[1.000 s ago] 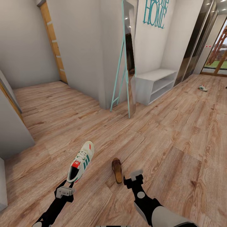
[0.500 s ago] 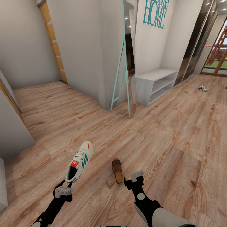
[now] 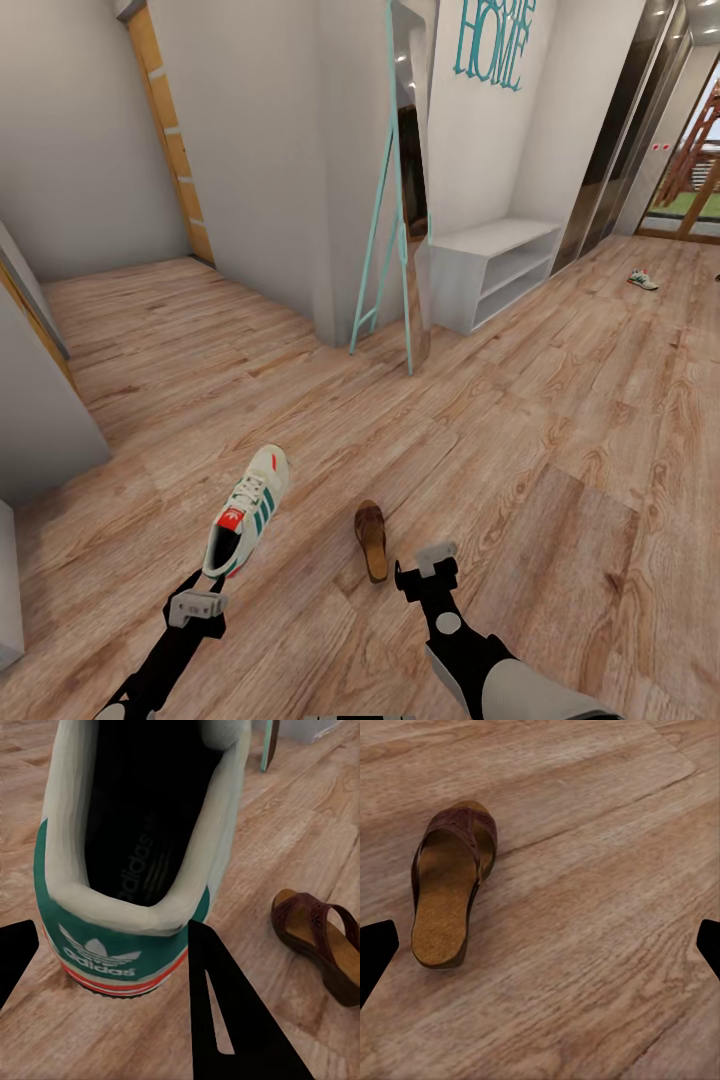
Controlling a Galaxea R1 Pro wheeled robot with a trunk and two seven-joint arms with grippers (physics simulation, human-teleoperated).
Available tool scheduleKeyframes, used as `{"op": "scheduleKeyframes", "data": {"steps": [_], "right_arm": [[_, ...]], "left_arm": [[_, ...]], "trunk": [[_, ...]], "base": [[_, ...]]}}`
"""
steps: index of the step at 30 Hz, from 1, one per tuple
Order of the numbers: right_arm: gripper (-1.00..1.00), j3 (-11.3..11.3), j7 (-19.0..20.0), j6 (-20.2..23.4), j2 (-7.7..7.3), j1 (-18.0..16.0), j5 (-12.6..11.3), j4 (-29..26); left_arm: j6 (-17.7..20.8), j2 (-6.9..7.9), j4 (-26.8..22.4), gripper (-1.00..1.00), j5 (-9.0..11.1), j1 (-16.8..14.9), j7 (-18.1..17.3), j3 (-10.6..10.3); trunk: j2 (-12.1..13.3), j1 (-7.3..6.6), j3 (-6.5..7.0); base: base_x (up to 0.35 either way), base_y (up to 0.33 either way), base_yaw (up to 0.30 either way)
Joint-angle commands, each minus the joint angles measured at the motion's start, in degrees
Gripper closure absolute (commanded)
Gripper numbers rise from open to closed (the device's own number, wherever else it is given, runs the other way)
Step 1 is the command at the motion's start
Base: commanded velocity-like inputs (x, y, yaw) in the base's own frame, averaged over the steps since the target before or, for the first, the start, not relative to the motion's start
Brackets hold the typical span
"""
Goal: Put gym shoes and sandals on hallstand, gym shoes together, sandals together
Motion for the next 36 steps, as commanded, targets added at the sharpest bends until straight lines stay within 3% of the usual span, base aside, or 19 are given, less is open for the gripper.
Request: {"op": "scheduleKeyframes", "data": {"steps": [1, 12, 36], "right_arm": [[-1.0, 0.2, -0.6, 0.0, 0.01, 0.0, 0.4, 0.1], [-1.0, 0.1, -1.5, 0.0, 0.01, 0.8, 0.4, 0.1], [-1.0, 0.0, -2.6, 0.0, 0.01, 0.9, 0.4, 0.1]], "left_arm": [[-0.1, 0.0, 0.0, 1.0, 0.1, 0.0, -0.4, 0.2], [-0.1, 0.06, 0.0, 1.0, 0.2, -0.1, -0.3, 0.5], [-0.2, -0.16, 0.0, 1.0, 0.2, -0.1, -0.2, 0.6]], "trunk": [[0.0, -0.01, -0.04], [0.0, -0.01, -0.04], [0.0, -0.01, -0.28]], "base": [[0.0, 0.019, 0.0], [0.0, 0.112, 0.0], [0.0, 0.01, 0.0]]}}
